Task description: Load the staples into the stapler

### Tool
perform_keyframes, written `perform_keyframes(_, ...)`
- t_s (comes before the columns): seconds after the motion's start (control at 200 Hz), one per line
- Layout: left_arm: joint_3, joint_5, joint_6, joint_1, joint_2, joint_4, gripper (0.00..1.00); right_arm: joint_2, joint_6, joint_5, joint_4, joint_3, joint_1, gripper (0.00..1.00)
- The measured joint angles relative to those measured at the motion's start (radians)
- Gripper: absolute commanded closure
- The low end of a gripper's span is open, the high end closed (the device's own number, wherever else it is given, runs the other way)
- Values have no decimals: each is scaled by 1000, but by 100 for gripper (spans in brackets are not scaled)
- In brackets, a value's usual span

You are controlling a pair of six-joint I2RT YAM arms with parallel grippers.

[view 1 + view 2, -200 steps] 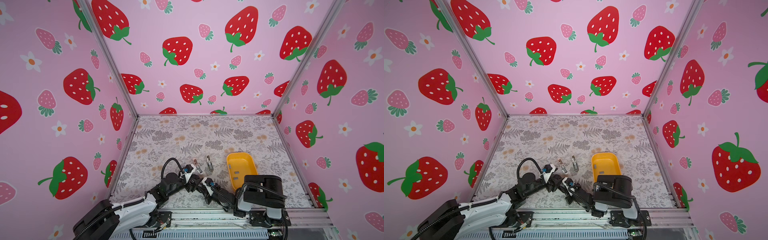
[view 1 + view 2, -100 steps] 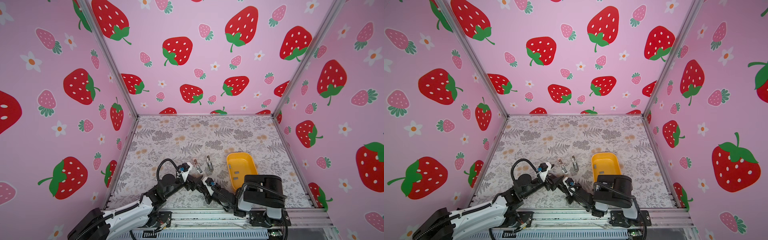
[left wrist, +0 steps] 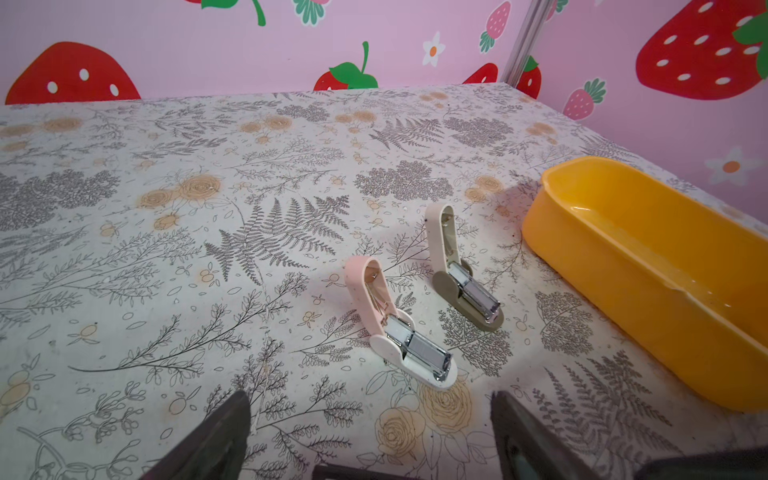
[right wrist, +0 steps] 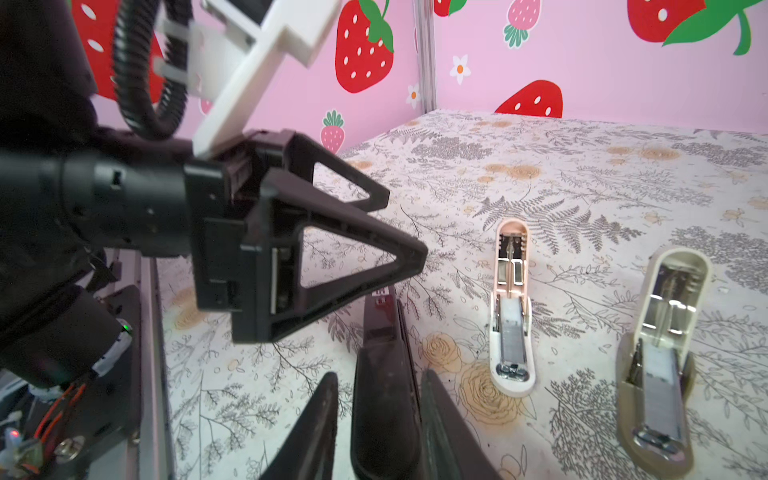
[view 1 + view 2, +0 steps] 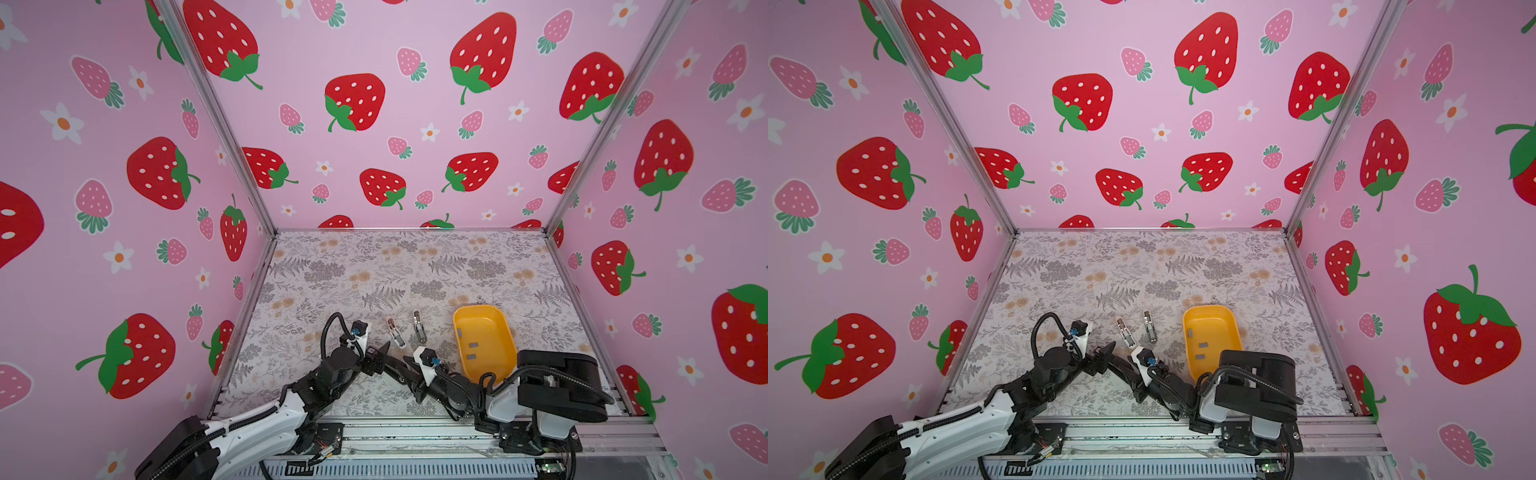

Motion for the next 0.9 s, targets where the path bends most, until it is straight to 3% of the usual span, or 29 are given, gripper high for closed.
perform_keyframes(0.445,-21,-25,-56,0,-59,-41,8,33,4,-1,-155,106,-6,77)
perform_keyframes(0.9,-24,-6,-71,0,100,34,8,91,27,1,-112,119,-19,82)
